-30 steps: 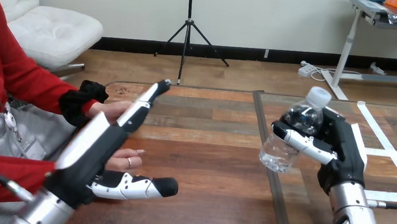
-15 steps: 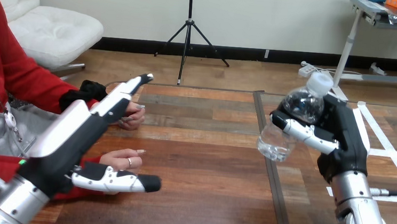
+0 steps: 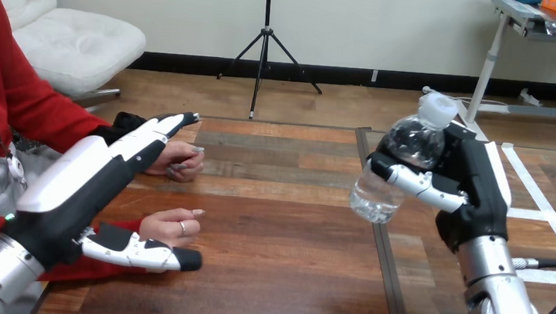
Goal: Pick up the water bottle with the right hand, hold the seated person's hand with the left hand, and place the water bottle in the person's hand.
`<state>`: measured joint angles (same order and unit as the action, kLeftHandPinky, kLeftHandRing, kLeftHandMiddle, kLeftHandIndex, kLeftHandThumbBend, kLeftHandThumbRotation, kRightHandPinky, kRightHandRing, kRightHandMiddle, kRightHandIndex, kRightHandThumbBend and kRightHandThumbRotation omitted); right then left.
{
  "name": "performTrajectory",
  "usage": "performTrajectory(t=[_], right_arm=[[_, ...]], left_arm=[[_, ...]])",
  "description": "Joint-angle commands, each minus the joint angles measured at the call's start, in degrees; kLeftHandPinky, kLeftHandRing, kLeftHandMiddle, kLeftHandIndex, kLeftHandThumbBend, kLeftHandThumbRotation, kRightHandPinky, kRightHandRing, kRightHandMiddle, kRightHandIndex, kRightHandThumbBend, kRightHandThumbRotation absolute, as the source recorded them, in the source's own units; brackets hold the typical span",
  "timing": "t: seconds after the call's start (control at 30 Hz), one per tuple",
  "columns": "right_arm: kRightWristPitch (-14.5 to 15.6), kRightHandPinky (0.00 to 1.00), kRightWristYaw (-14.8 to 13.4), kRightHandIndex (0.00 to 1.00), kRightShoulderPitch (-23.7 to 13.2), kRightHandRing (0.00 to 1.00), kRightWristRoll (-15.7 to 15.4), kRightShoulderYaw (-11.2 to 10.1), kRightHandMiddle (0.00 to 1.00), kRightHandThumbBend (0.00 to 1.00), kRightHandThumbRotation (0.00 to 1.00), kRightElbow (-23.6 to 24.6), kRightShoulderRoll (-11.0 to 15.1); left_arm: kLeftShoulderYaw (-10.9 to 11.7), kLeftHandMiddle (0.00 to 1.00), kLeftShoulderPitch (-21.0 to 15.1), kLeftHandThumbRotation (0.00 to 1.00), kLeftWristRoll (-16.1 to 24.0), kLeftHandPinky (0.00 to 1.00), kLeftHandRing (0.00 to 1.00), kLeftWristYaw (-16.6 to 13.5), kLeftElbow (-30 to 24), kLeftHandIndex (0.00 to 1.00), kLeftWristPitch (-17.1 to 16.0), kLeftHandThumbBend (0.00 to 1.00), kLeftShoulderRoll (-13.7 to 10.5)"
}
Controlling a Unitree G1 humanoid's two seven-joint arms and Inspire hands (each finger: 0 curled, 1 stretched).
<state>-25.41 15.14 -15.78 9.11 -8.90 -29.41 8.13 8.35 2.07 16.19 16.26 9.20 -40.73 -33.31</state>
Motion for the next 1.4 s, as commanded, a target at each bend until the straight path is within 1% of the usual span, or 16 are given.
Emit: performTrajectory(t=[0.0, 0.07, 0.13, 0.23, 0.33, 0.53, 0.83, 0.97, 1.13, 1.23, 1.37], right_arm=[[0.1, 0.32, 0.63, 0.44, -0.76, 0.38, 1.27, 0.76, 0.43, 0.88, 0.0, 4.68, -0.95], [0.41, 0.33, 0.92, 0.44, -0.29, 0.38, 1.38, 0.99, 0.43, 0.88, 0.0, 5.53, -1.11], [0.57, 0.33, 1.2, 0.44, 0.09, 0.38, 1.42, 1.11, 0.44, 0.88, 0.0, 6.17, -1.19], [1.38, 0.33, 1.12, 0.45, 0.84, 0.38, 1.21, 1.42, 0.44, 0.88, 0.0, 7.74, -1.45], [1.54, 0.33, 1.21, 0.45, 1.43, 0.38, 1.16, 1.73, 0.44, 0.89, 0.0, 8.78, -1.65], [2.44, 0.33, 1.2, 0.45, 2.41, 0.38, 1.36, 2.39, 0.44, 0.89, 0.0, 10.84, -1.93], [3.84, 0.33, 1.54, 0.45, 3.65, 0.38, 1.52, 3.2, 0.44, 0.88, 0.0, 14.09, -2.11], [4.49, 0.33, 1.71, 0.45, 4.12, 0.38, 1.83, 3.46, 0.44, 0.87, 0.0, 15.5, -2.26], [4.99, 0.33, 1.79, 0.45, 4.39, 0.38, 1.96, 3.67, 0.44, 0.88, 0.0, 16.67, -2.31], [5.8, 0.33, 1.79, 0.45, 4.58, 0.38, 2.17, 3.78, 0.44, 0.88, 0.0, 17.57, -2.35], [6.29, 0.33, 1.87, 0.45, 4.77, 0.38, 2.35, 3.89, 0.44, 0.88, 0.0, 18.59, -2.44]], left_arm=[[0.86, 0.96, -4.79, 0.47, -0.06, 0.93, 0.96, -0.83, 2.18, 0.97, -0.1, 1.0, -3.05], [0.69, 0.96, -5.26, 0.46, 0.21, 0.92, 0.96, -0.76, 3.04, 0.97, -0.21, 1.0, -3.84], [0.52, 0.96, -5.62, 0.46, 0.74, 0.89, 0.95, -0.94, 3.62, 0.96, -0.35, 1.0, -4.46], [0.14, 0.96, -6.18, 0.45, 0.51, 0.86, 0.93, 0.0, 4.48, 0.96, 0.23, 1.0, -5.63], [-0.21, 0.95, -6.97, 0.44, 0.57, 0.84, 0.92, 0.17, 5.93, 0.96, -0.49, 1.0, -6.57], [-1.14, 0.94, -8.36, 0.42, 1.08, 0.81, 0.91, 0.9, 8.42, 0.96, -0.73, 1.0, -8.36], [-3.32, 0.95, -10.92, 0.43, 3.87, 0.8, 0.91, 1.24, 13.38, 0.97, -1.75, 1.0, -10.5], [-4.64, 0.96, -12.14, 0.43, 5.77, 0.81, 0.92, 0.95, 15.88, 0.97, -2.06, 1.0, -11.5], [-5.96, 0.95, -13.33, 0.39, 8.05, 0.82, 0.92, 0.38, 18.1, 0.97, -1.85, 1.0, -12.35], [-6.8, 0.95, -14.13, 0.37, 9.14, 0.83, 0.92, 0.24, 19.57, 0.97, -1.66, 1.0, -12.74], [-8.06, 0.95, -15.49, 0.36, 10.65, 0.83, 0.92, -0.33, 22.23, 0.96, -2.16, 1.0, -13.12]])
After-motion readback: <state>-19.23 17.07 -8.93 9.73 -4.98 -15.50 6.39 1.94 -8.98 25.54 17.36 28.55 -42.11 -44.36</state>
